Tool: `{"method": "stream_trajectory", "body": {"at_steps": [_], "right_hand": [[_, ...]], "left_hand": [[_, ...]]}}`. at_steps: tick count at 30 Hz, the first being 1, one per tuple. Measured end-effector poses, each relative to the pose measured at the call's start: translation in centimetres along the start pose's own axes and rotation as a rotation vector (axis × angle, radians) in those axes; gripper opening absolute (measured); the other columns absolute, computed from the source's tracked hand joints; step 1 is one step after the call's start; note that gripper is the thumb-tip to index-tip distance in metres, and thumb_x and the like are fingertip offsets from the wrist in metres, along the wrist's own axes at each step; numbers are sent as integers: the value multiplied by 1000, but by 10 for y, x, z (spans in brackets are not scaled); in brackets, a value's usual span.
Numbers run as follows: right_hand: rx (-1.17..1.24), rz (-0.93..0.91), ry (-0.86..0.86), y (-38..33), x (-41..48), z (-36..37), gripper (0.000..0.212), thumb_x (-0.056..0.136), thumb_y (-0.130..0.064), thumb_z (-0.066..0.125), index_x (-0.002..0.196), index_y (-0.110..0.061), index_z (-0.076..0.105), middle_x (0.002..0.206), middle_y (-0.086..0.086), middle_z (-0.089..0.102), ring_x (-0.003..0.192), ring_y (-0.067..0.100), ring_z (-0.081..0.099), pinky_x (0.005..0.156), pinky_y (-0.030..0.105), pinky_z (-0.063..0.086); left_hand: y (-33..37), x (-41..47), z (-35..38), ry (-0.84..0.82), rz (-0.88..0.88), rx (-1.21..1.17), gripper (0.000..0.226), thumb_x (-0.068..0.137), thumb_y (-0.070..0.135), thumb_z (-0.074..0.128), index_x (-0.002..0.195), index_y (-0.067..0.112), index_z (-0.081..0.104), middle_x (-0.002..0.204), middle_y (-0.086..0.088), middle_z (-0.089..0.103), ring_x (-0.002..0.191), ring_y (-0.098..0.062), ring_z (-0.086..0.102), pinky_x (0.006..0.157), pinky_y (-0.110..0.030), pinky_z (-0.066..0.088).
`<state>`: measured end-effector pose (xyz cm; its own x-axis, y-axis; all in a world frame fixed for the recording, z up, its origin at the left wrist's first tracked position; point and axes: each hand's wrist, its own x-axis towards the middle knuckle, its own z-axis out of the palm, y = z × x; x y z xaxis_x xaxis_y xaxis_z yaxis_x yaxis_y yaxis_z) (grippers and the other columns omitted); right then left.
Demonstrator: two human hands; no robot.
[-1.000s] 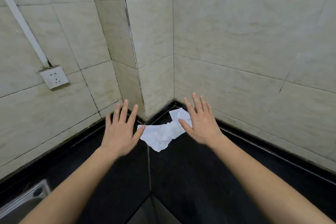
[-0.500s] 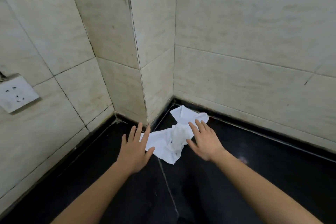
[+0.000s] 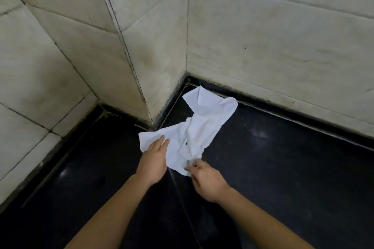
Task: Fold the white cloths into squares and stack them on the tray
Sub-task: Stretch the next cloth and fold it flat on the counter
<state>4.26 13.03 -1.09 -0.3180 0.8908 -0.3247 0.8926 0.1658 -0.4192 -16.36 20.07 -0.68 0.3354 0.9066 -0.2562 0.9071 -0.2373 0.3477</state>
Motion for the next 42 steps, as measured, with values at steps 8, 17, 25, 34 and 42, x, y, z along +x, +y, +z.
{"method": "stream_trajectory", "body": {"at_steps": [8,17,25,34,42], "right_hand": [[-143,-120,6,22,-7,48,27,91,-30,51,105,-21,72,104,-2,67,89,22,62,73,37,56],[112,83,-88,22,-38,43,46,96,-40,60,141,-31,52,118,-1,63,110,18,59,94,32,49],[57,44,21,2,-73,55,28,98,-39,56,119,-27,69,118,-1,56,108,18,57,88,35,52],[120,175,76,-19,-84,36,21,102,-40,49,103,-20,49,105,1,57,87,18,54,76,30,42],[546,380,60,-23,-91,33,17,87,-22,71,82,-37,65,94,-10,70,83,2,63,65,10,47]], "left_hand": [[4,9,44,-92,51,230,64,87,8,60,147,23,42,155,-9,33,134,-34,40,104,-46,40],[-17,-113,96,38,-117,-114,57,83,8,74,137,16,57,114,-2,61,84,-20,66,61,-35,59],[-22,-138,88,124,18,-57,16,84,22,61,96,17,71,103,1,63,76,-18,66,49,-31,54],[-14,-160,69,187,81,-1,31,66,17,87,75,23,58,74,12,59,63,-11,58,48,-19,33],[-24,-167,57,-95,-94,-65,19,90,30,55,108,27,62,101,13,60,91,-7,54,69,-23,39]]}}
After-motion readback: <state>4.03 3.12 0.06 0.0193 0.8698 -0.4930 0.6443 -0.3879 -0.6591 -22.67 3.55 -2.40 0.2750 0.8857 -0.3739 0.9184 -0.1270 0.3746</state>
